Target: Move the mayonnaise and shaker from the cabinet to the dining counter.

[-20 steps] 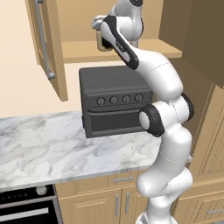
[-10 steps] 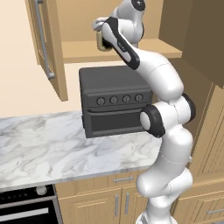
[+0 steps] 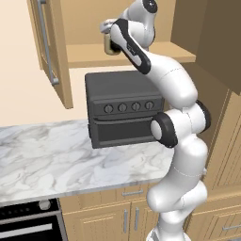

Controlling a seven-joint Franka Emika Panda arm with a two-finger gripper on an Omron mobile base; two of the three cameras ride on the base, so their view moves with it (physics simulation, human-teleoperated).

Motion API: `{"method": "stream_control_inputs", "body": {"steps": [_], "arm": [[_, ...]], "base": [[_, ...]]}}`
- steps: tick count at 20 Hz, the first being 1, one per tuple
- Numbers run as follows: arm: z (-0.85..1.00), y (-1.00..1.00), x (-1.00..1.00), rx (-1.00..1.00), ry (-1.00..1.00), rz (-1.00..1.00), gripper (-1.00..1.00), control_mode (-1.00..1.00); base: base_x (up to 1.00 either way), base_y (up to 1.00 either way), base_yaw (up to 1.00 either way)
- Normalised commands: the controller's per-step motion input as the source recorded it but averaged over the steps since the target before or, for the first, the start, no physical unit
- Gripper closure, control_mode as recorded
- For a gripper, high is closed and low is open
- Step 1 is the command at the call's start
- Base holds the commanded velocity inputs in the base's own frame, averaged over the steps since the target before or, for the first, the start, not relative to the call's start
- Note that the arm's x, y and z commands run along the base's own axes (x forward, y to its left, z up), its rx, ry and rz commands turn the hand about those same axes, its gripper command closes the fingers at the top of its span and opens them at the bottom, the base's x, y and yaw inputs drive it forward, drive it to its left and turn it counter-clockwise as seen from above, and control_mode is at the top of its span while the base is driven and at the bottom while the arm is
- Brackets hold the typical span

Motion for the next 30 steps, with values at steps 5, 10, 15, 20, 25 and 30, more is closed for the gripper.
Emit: {"method": "stream_control_inputs", "body": {"steps": [5,10,15,20,25,30], "arm": [[-0.10,0.00,-0.33,0.02,-0.04,0.00,1.00,-1.00],[-0.15,0.00,-0.66,0.00,-0.04,0.00,1.00,-1.00],[-0.06,0.00,-0.74,0.01,-0.03,0.00,1.00,-1.00],[0.00,0.00,-0.90,0.01,-0.07,0.00,1.00,-1.00],[-0.01,-0.01,-0.94,0.00,-0.03,0.00,1.00,-1.00],[-0.02,-0.12,-0.93,0.01,-0.01,0.00,1.00,-1.00]], "base": [[0.00,0.00,0.00],[0.00,0.00,0.00],[0.00,0.00,0.00],[0.00,0.00,0.00],[0.00,0.00,0.00],[0.00,0.00,0.00]]}}
